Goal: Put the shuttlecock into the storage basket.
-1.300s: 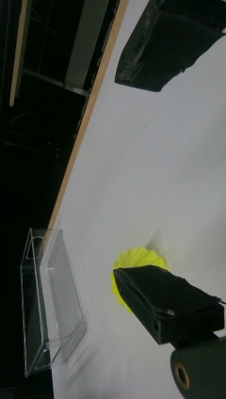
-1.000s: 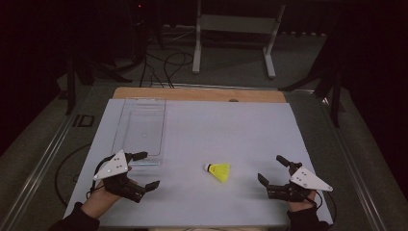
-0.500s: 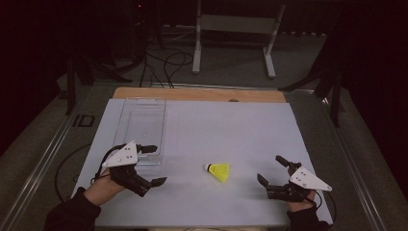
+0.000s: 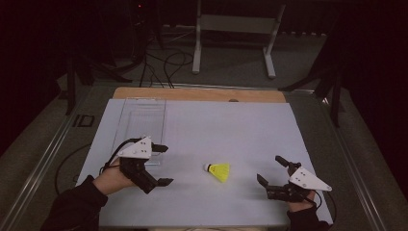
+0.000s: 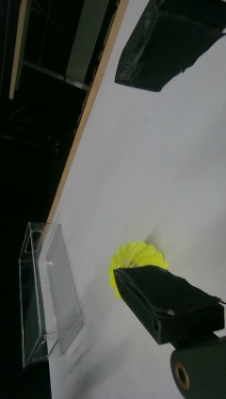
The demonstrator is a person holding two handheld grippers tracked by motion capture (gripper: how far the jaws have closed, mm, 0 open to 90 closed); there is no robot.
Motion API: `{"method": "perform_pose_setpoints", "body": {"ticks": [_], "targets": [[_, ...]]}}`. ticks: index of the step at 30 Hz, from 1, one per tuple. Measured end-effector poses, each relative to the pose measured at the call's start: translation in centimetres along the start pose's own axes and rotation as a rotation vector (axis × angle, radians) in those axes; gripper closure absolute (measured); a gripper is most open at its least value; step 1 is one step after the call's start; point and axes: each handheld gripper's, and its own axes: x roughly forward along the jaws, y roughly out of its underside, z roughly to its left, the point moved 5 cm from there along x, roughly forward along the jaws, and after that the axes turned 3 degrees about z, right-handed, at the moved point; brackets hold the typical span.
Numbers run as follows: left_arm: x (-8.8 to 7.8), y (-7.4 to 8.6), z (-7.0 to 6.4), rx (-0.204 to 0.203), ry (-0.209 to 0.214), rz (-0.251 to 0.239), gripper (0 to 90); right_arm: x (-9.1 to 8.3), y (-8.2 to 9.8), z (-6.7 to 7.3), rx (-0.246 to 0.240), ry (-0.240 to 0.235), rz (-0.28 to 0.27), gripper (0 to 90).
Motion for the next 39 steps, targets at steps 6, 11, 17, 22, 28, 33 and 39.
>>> {"method": "perform_pose_setpoints", "body": {"ticks": [6, 11, 17, 22, 28, 33, 39], "targets": [[0.7, -0.4, 0.2, 0.025, 0.033, 0.055, 0.0, 0.0, 0.0, 0.0, 0.001, -0.002, 0.0, 7.4], [1.4, -0.6, 0.5, 0.053, 0.056, 0.119, 0.0, 0.0, 0.0, 0.1, -0.001, -0.004, 0.001, 7.4], [2.1, -1.1, 0.8, 0.096, 0.08, 0.192, 0.0, 0.0, 0.0, 0.1, -0.005, -0.005, 0.001, 7.4], [2.7, -1.2, 1.0, 0.116, 0.098, 0.23, 0.0, 0.1, 0.0, 0.1, -0.004, -0.007, 0.002, 7.4], [3.8, -1.3, 1.2, 0.139, 0.13, 0.296, 0.0, 0.0, -0.1, 0.2, -0.005, -0.006, 0.002, 7.4], [4.7, -1.4, 1.3, 0.163, 0.158, 0.34, 0.0, 0.1, -0.1, 0.2, -0.004, -0.008, 0.003, 7.4], [6.0, -1.4, 1.1, 0.184, 0.197, 0.383, 0.0, 0.0, -0.1, 0.2, -0.01, -0.01, 0.003, 7.5]]}}
